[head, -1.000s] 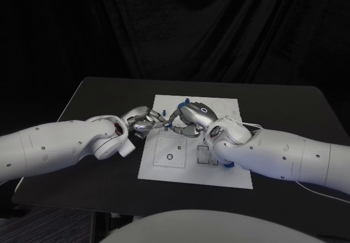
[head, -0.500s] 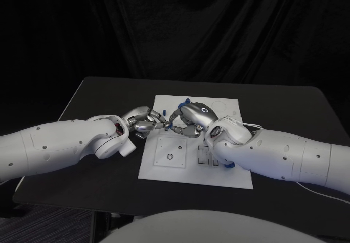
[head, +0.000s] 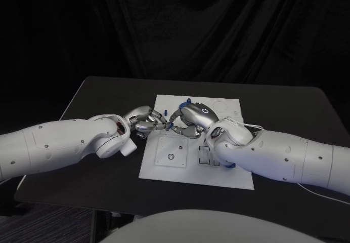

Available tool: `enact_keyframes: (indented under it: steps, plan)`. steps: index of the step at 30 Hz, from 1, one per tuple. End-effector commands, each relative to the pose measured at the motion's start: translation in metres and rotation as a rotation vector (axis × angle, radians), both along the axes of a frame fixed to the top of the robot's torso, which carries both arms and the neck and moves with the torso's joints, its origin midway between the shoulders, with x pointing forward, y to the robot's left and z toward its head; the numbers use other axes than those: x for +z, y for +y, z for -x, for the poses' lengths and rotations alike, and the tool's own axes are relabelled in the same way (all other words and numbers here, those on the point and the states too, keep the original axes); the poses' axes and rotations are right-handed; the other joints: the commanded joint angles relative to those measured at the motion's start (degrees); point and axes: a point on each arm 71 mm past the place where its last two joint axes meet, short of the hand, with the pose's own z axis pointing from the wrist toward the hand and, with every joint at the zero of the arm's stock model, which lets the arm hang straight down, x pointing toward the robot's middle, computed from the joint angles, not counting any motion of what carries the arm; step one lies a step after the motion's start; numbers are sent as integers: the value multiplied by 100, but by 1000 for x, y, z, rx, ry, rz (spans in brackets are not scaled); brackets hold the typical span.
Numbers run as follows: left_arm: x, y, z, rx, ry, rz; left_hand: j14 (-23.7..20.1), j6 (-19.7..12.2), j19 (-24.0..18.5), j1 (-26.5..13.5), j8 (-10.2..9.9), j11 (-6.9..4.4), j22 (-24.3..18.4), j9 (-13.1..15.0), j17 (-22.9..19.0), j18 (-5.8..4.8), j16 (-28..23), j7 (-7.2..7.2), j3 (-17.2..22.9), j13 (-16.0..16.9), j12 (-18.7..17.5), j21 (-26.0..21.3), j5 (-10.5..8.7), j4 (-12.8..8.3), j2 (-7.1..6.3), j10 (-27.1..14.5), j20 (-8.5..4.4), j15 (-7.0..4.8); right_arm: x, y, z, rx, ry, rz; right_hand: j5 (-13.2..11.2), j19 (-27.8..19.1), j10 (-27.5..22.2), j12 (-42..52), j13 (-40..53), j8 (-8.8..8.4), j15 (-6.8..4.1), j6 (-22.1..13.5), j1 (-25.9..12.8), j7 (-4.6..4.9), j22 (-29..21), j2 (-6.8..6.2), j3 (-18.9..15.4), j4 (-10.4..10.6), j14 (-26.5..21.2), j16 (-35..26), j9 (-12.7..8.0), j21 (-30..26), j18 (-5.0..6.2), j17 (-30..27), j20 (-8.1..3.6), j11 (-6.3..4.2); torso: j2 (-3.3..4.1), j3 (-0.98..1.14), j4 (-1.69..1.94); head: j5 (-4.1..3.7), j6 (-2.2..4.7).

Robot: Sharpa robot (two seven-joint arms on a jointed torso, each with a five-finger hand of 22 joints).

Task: Assemble the parts on the task board

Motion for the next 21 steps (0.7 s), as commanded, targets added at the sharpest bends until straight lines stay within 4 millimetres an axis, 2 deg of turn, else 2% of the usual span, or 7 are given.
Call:
enact_keyframes:
  steps: [1,5,6,12,13,16,21]
  plan:
    - [-2,-4,2,-14,18,-9,606,72,178,-64,271,-28,1216,423,1510,6,15,-92,617,1500,15,-1,83,-521,-68,606,-23,-14,7,5,4,29,-38,-46,-112,429,608,15,1509,-115,63,-160,-93,49,1386,-14,22,20,602,15,-59,-52,-45,1509,72,69,0,-1,0,8,1]
    - [-2,-3,2,1,20,-18,606,26,171,-188,366,-33,1210,515,1510,9,15,-103,744,1500,15,-19,79,-535,-117,606,-25,-21,6,2,4,29,-32,-38,-199,381,608,15,1509,-260,88,-397,-97,85,1355,-45,43,29,602,15,-145,-132,-21,1509,112,83,0,0,0,12,1]
    - [-3,-3,2,8,20,-21,606,-2,172,-255,417,-40,1210,566,1510,9,15,-114,792,1500,15,-16,6,-541,-141,606,-28,-27,6,0,4,27,-31,-36,-239,348,608,15,1509,-287,80,-552,-97,97,1334,-61,48,33,602,15,-197,-185,-5,1509,116,72,-1,2,-4,21,1]
    - [-4,0,3,42,44,-48,606,-44,166,-338,470,-47,1204,624,1510,13,15,-124,824,1500,15,-35,-108,-552,-179,606,-35,-34,11,-14,2,20,-31,-23,-348,261,608,15,1509,-287,51,-900,-88,102,1280,-84,49,48,602,15,-326,-329,36,1509,101,33,-6,7,-3,57,1]
    - [-4,1,4,47,51,-53,606,-53,164,-349,474,-48,1202,630,1510,15,15,-125,827,1500,15,-40,-128,-552,-181,606,-36,-34,12,-17,2,18,-31,-19,-393,214,608,15,1509,-287,42,-1075,-150,93,1251,-126,-1,91,602,15,-386,-408,57,1509,93,19,-7,9,-5,48,1]
    - [-3,3,5,62,83,-77,606,-82,164,-389,483,-50,1200,648,1510,16,15,-128,836,1500,15,-46,-205,-549,-184,606,-39,-36,23,-30,1,9,-40,-15,-457,186,608,15,1509,-273,34,-1129,-180,93,1234,-137,-32,124,602,15,-417,-455,69,1509,84,16,-3,6,1,28,1]
    - [5,2,-3,72,118,-120,606,-117,142,-427,476,-50,1182,656,1510,29,15,-128,846,1500,15,-104,-263,-541,-185,606,-40,-38,44,-56,1,-17,-65,-14,-530,165,608,15,1509,-261,34,-1146,-197,96,1221,-140,-54,149,602,15,-436,-492,79,1509,81,19,-32,29,-11,9,1]
